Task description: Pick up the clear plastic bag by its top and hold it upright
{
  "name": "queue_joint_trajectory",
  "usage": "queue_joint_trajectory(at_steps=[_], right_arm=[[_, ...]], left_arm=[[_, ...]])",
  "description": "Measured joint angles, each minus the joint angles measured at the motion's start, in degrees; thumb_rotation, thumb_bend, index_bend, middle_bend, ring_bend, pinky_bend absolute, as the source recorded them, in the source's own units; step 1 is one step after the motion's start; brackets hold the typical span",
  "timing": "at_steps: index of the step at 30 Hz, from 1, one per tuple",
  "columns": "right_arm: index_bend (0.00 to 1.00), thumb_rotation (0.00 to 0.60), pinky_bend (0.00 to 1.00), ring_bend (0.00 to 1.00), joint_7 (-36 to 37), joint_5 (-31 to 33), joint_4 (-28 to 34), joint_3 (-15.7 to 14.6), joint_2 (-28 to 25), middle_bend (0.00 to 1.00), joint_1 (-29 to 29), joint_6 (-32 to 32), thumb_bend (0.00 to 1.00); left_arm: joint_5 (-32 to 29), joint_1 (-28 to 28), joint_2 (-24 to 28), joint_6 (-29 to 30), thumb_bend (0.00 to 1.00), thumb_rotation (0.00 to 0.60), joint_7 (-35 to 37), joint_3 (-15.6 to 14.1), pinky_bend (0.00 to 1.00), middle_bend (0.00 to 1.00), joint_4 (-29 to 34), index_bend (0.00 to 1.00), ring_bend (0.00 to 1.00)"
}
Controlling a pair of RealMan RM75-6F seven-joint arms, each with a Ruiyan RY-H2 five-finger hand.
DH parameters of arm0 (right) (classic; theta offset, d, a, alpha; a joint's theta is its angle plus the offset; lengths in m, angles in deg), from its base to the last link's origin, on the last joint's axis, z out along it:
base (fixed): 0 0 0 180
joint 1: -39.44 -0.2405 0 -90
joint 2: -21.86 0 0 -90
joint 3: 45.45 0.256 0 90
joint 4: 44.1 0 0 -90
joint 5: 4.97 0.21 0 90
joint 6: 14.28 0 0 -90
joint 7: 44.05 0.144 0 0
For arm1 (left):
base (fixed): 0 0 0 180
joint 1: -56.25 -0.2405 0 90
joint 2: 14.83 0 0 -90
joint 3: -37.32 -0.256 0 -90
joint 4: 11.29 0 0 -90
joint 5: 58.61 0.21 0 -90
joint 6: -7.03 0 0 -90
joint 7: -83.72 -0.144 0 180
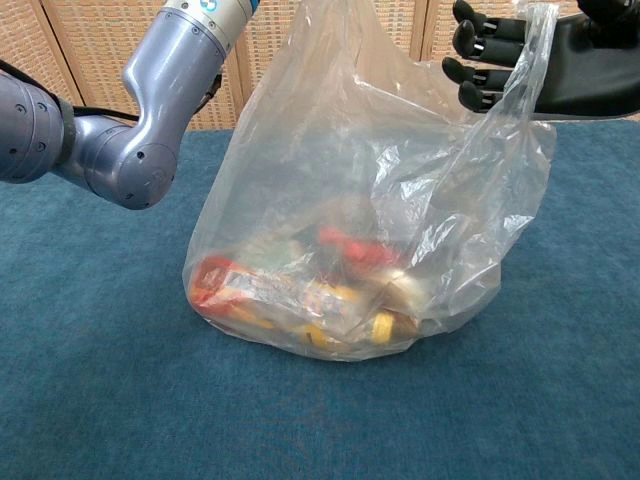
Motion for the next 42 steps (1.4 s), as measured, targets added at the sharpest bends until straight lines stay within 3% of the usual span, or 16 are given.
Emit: queue_joint_trajectory(at_steps=[4, 6, 17, 30, 42], right_arm=[[0.40, 0.600, 0.44, 0.39, 0.1, 0.2, -0.1, 0.0, 0.1, 0.51, 0.1, 0.0, 0.19], [0.40, 0.600, 0.44, 0.39, 0.0, 0.1, 0.0, 0.0, 0.2, 0.51, 0.2, -0.1, 0.19], [0.40, 0.600, 0.44, 0.39, -0.7, 0.2, 0.2, -0.1, 0.2, 0.51, 0.3, 0.2, 0.19], [0.40, 0.600, 0.44, 0.37, -3.5, 3.7, 2.3, 2.2, -1.5, 0.51, 0.1, 1.9, 0.19], [0.40, 0.600, 0.42, 0.36, -6.6, 8.5, 6.6, 6.4, -5.0, 0.51, -0.8, 5.3, 0.20]], left_arm=[[-0.8, 0.0, -0.2, 1.3, 0.42, 0.600, 1.2, 0.7, 0.04, 0.00, -0.5, 0.06, 0.00], [-1.3, 0.0, -0.2, 1.5, 0.39, 0.600, 1.3, 0.9, 0.04, 0.00, -0.9, 0.00, 0.00], [-2.5, 0.5, 1.2, 2.5, 0.34, 0.600, 0.1, 1.7, 0.03, 0.00, -0.7, 0.00, 0.00], [3.3, -2.9, 6.3, 7.4, 0.31, 0.600, -0.9, -4.9, 0.03, 0.00, 1.4, 0.00, 0.00], [5.8, -4.7, 10.6, 9.9, 0.32, 0.600, -4.6, -7.3, 0.04, 0.00, 7.1, 0.00, 0.00]])
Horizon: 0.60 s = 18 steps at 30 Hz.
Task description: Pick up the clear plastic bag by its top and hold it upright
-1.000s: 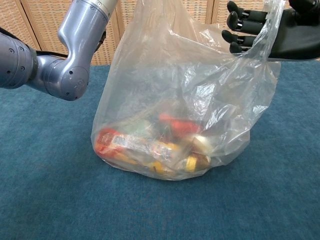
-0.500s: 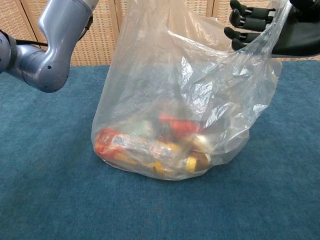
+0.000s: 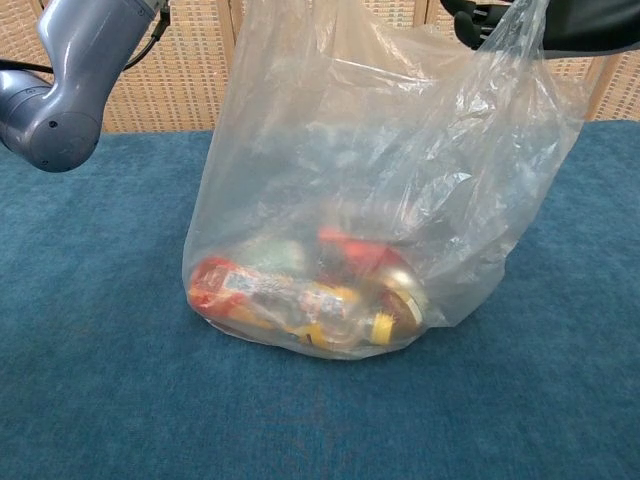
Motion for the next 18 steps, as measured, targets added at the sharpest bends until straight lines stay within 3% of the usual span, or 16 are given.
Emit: queue_joint_trajectory(at_steps=[8, 12, 18], right_arm=[[0.40, 0.600, 0.41, 0.36, -3.8, 3.1, 2.2, 2.5, -0.5, 0.51, 0.2, 3.0, 0.21], [0.40, 0.600, 0.31, 0.36, -6.1, 3.9, 3.5, 3.8, -0.6, 0.51, 0.2, 4.8, 0.22], [0.40, 0.600, 0.30, 0.35, -7.1, 4.2, 4.5, 5.2, 0.3, 0.51, 0.5, 6.3, 0.25]], left_arm=[[1.1, -0.3, 2.2, -0.7, 0.32, 0.600, -3.8, -0.9, 0.04, 0.00, 5.5, 0.00, 0.00], [1.3, 0.2, 3.4, -2.0, 0.31, 0.600, -6.5, -0.7, 0.04, 0.00, 8.9, 0.00, 0.00], [1.0, 1.2, 5.1, -3.5, 0.31, 0.600, -9.8, 0.6, 0.04, 0.00, 13.3, 0.00, 0.00]])
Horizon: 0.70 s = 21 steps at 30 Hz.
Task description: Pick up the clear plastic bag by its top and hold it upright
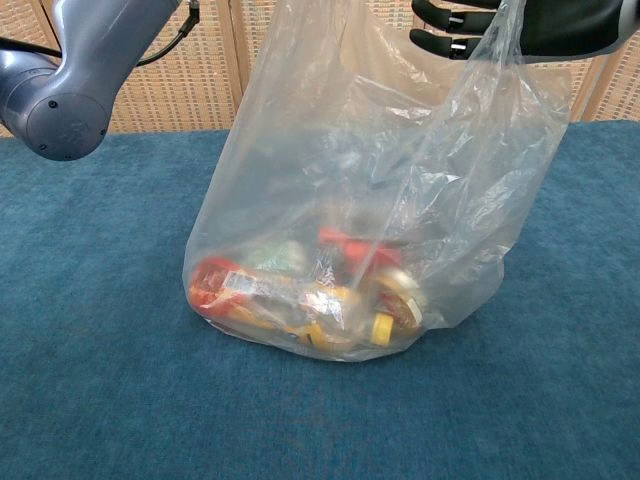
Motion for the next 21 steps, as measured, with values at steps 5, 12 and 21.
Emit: queue_joint_trajectory(at_steps=[5, 12, 21], right_arm=[[0.40, 0.600, 0.29, 0.34, -0.4, 0.0, -0.1, 0.9, 0.8, 0.51, 0.2, 0.6, 0.26], [0.40, 0.600, 0.28, 0.33, -1.0, 1.0, -0.3, 2.4, 1.3, 0.50, 0.7, 1.3, 0.26], [0.40, 0.600, 0.27, 0.31, -0.3, 1.5, 0.3, 4.0, 1.7, 0.49, 1.1, 2.1, 0.26]], left_arm=[[-0.3, 0.6, 1.0, -1.1, 0.32, 0.600, -2.2, 0.9, 0.04, 0.00, 2.9, 0.00, 0.00], [-0.5, 1.0, 1.9, -2.9, 0.32, 0.600, -5.4, 1.5, 0.04, 0.00, 7.0, 0.00, 0.00], [-0.9, 1.6, 1.9, -4.5, 0.32, 0.600, -8.7, 2.5, 0.04, 0.00, 8.9, 0.00, 0.00]])
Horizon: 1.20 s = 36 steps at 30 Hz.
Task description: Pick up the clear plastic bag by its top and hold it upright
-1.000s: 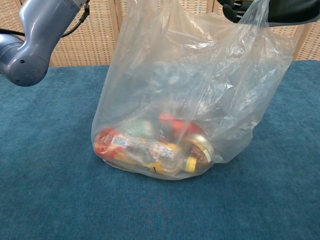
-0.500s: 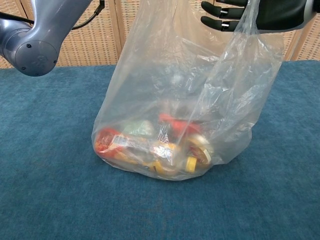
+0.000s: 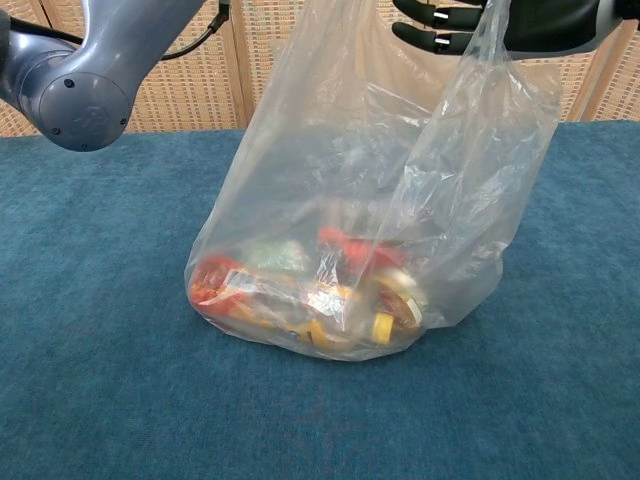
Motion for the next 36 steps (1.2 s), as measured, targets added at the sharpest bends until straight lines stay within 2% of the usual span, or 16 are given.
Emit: queue_joint_trajectory(at_steps=[24, 36], right_arm=[[0.40, 0.600, 0.27, 0.30, 2.4, -2.7, -0.6, 2.1, 2.9, 0.48, -0.1, 1.1, 0.27], [0.40, 0.600, 0.26, 0.25, 0.6, -0.8, -1.0, 3.0, 3.4, 0.47, -0.1, 2.0, 0.29]], left_arm=[[-1.7, 2.3, -1.6, -3.8, 0.32, 0.600, -2.1, 3.0, 0.04, 0.00, 0.8, 0.00, 0.00], [-1.8, 2.7, -2.5, -4.0, 0.31, 0.600, -1.8, 3.6, 0.04, 0.00, -0.2, 0.00, 0.00]])
